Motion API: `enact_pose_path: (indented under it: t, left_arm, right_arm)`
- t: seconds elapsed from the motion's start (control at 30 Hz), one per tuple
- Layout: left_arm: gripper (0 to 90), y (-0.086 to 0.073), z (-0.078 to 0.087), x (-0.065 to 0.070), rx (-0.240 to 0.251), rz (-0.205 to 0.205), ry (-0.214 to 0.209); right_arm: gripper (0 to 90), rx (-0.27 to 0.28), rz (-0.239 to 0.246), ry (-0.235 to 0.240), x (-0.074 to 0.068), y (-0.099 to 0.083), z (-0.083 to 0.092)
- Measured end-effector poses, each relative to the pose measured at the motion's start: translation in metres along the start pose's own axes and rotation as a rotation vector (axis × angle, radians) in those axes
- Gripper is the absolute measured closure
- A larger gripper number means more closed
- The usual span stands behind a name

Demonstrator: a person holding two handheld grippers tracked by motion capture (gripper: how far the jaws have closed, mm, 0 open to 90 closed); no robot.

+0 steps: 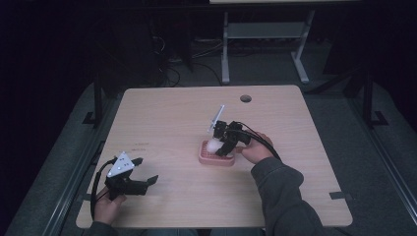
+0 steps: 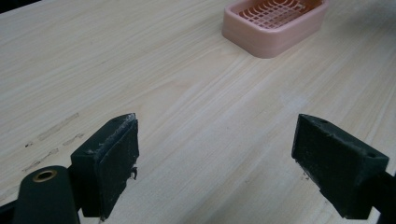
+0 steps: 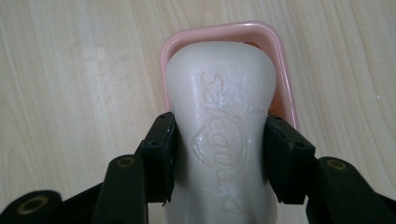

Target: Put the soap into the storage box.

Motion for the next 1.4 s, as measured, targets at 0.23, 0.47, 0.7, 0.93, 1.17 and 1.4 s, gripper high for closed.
enact_pose_path:
  t: [0.23, 0.47, 0.7, 0.93, 1.17, 1.4]
  left_arm:
    - [14.5, 0.000, 0.000, 0.000, -0.004, 0.000, 0.000]
    - [14.5, 0.000, 0.000, 0.000, -0.008, -0.003, 0.000]
    - [14.5, 0.000, 0.000, -0.001, -0.003, 0.000, 0.000]
    - [14.5, 0.000, 0.000, 0.000, -0.003, 0.001, -0.001]
    - [14.5, 0.000, 0.000, 0.000, -0.003, 0.000, -0.002]
    - [14.5, 0.000, 0.000, 0.000, -0.005, 0.001, -0.003]
  right_arm:
    - [48.8, -0.010, -0.013, 0.006, 0.005, -0.002, -0.006]
    - [48.8, -0.021, -0.024, 0.016, 0.007, -0.002, -0.014]
    - [48.7, -0.032, -0.034, 0.021, 0.011, -0.003, -0.024]
    - [48.7, -0.030, -0.046, 0.021, 0.013, -0.003, -0.031]
    - [48.7, -0.028, -0.060, 0.020, 0.015, -0.005, -0.036]
    - [48.5, -0.010, -0.077, 0.031, 0.015, -0.007, -0.038]
Point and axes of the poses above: each handheld gripper's, and its own axes: z roughly backward along the jaws, y roughly out of its top, x roughly to its right, the point moved 1 cm from there along -z, roughly forward along the jaws, and after that the axes turned 13 degrees about x, right-handed, at the moved point
